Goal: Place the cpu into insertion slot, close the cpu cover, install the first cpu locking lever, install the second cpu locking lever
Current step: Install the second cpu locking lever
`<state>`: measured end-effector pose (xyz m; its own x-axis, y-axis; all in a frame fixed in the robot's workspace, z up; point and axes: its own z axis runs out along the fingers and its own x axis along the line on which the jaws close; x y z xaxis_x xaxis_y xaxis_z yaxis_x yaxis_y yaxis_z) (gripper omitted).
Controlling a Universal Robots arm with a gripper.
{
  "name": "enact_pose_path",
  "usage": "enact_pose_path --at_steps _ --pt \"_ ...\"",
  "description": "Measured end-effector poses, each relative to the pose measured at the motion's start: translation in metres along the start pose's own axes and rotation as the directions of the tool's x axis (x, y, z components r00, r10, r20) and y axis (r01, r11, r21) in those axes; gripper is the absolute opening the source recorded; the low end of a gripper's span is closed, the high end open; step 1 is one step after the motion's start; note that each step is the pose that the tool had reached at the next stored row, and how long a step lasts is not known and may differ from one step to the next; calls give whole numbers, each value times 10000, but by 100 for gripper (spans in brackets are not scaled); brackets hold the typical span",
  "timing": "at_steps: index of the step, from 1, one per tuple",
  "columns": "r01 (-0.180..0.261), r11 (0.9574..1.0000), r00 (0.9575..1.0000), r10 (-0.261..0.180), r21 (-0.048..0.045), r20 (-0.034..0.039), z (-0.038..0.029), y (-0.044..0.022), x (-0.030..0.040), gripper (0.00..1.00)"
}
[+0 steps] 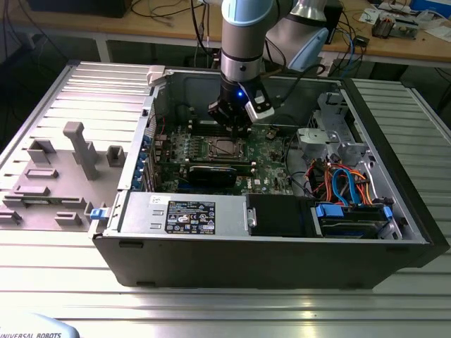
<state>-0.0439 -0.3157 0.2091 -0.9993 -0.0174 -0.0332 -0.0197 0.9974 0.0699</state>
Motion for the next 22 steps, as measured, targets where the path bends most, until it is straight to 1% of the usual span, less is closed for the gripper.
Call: enact_pose_path --at_steps 10,17,22 --pt "0 10000 10000 0 -1 0 -1 -12 0 11" --pt "0 10000 10000 0 0 0 -4 -58 1 11" --pt "0 10000 10000 0 2 -1 -11 -61 1 11"
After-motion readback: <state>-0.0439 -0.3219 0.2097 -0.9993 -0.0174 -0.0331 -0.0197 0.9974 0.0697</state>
